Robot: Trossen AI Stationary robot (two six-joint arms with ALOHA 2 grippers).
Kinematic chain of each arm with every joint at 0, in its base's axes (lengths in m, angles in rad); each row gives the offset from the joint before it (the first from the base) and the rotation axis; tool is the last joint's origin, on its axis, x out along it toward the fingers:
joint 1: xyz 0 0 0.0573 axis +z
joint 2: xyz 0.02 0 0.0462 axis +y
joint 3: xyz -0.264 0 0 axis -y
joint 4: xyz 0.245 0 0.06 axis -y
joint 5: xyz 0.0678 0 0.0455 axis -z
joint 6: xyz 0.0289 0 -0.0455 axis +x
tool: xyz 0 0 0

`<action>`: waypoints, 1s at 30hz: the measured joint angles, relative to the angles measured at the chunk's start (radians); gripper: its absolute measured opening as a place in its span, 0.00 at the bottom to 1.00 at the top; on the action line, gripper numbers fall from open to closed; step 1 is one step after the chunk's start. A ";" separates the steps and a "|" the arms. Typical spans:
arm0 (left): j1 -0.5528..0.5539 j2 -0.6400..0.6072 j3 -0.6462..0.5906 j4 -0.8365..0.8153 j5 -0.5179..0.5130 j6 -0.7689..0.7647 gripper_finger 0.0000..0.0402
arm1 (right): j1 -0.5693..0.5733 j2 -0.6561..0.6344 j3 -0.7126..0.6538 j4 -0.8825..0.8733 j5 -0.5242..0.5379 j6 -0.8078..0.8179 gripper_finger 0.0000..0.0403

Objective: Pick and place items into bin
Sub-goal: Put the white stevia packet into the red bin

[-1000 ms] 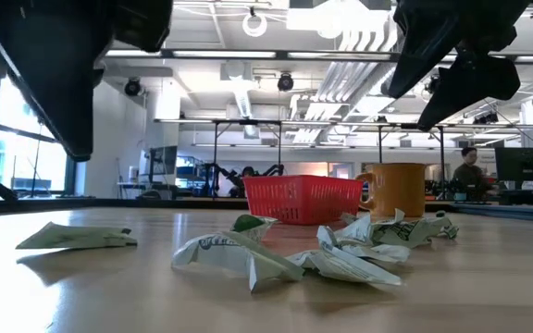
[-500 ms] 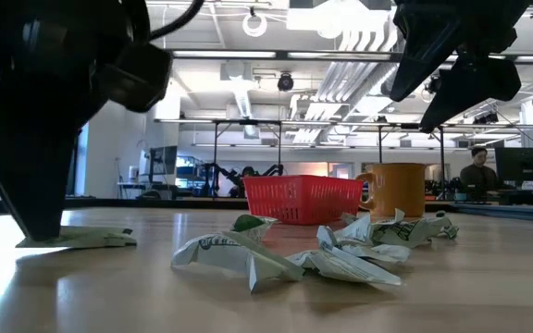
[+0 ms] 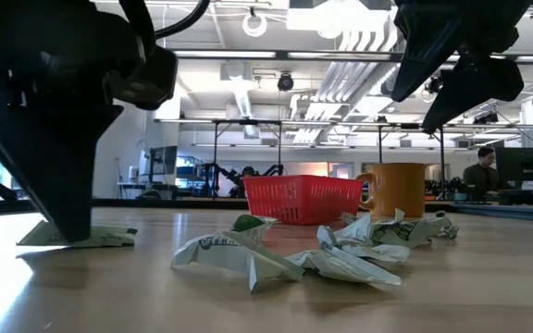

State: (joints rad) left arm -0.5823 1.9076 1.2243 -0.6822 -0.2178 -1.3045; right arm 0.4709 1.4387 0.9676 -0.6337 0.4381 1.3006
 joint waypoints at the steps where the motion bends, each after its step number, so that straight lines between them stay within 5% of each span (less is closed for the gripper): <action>1: 0.000 0.000 0.000 0.002 -0.010 0.017 0.39 | 0.000 0.000 0.000 -0.001 0.000 0.000 0.77; 5: 0.014 0.010 0.000 0.001 -0.027 0.067 0.34 | 0.000 0.000 0.000 -0.008 0.000 0.000 0.77; 13: 0.070 0.010 0.000 0.001 -0.025 0.194 0.06 | 0.000 0.000 0.000 -0.016 -0.013 0.001 0.77; 20: 0.137 0.010 0.083 -0.114 0.008 0.316 0.11 | 0.019 0.000 0.000 -0.069 -0.038 0.005 0.77; 24: 0.180 0.010 0.220 -0.242 -0.061 0.425 0.05 | 0.059 0.000 0.000 -0.191 -0.082 -0.023 0.77; 30: 0.358 0.008 0.390 -0.169 -0.176 0.715 0.08 | 0.113 0.000 0.000 -0.483 -0.163 -0.016 0.77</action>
State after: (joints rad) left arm -0.2243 1.9160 1.6144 -0.8514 -0.3937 -0.5894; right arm 0.5840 1.4387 0.9672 -1.1166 0.2754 1.2842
